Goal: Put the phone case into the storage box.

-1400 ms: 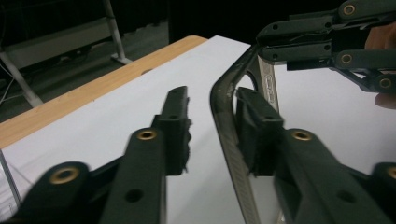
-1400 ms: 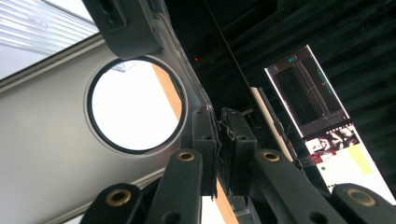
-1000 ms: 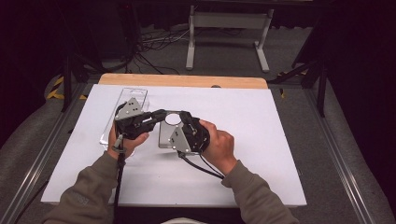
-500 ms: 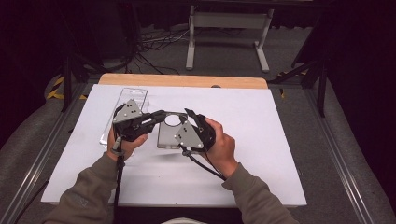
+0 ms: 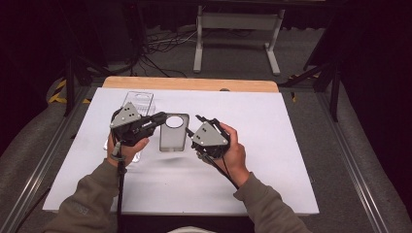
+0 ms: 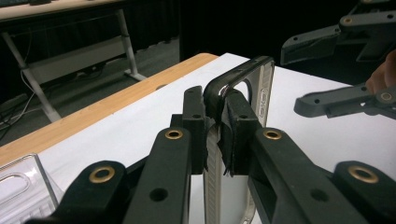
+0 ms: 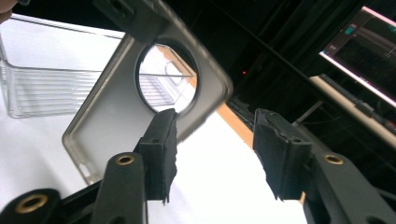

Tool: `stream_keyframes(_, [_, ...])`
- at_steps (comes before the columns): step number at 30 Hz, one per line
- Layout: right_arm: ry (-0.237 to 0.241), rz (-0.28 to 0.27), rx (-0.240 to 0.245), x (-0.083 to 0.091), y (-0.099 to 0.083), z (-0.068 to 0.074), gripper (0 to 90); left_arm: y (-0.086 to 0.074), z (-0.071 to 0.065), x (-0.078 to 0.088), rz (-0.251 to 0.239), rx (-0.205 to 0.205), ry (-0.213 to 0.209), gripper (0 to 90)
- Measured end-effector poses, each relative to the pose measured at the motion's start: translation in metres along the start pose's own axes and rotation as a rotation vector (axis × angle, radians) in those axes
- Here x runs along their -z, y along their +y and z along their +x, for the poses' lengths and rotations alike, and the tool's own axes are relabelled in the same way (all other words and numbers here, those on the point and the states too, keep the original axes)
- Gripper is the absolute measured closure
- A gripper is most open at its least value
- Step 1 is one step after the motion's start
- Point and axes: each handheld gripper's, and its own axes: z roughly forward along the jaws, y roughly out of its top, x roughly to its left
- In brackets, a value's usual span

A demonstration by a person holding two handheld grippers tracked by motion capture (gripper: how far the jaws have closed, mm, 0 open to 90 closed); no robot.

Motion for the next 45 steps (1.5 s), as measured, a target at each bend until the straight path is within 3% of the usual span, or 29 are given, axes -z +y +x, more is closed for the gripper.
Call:
stream_keyframes(1, [0.027,-0.01,-0.021,0.001,-0.005,-0.001,47.9,-0.001,0.002,0.001,-0.01,0.009,0.004,81.2])
stream_keyframes(5, [0.06,-0.011,-0.041,0.002,-0.013,-0.003,46.6,-0.002,0.005,0.003,-0.016,0.019,0.006,81.2])
stream_keyframes(10, [0.074,-0.026,-0.062,0.008,-0.022,-0.005,44.2,-0.002,0.008,0.008,-0.027,0.017,0.018,81.2])
stream_keyframes(17, [0.086,-0.022,-0.079,0.014,-0.035,-0.006,39.3,0.0,0.015,0.018,-0.053,0.015,0.058,81.2])
stream_keyframes(31, [0.101,-0.009,-0.07,0.029,-0.056,-0.004,30.5,0.001,0.024,0.029,-0.074,0.022,0.077,81.2])
stream_keyframes(45, [0.1,0.041,-0.103,0.05,-0.085,-0.002,22.6,0.003,0.035,0.046,-0.113,0.032,0.112,81.2])
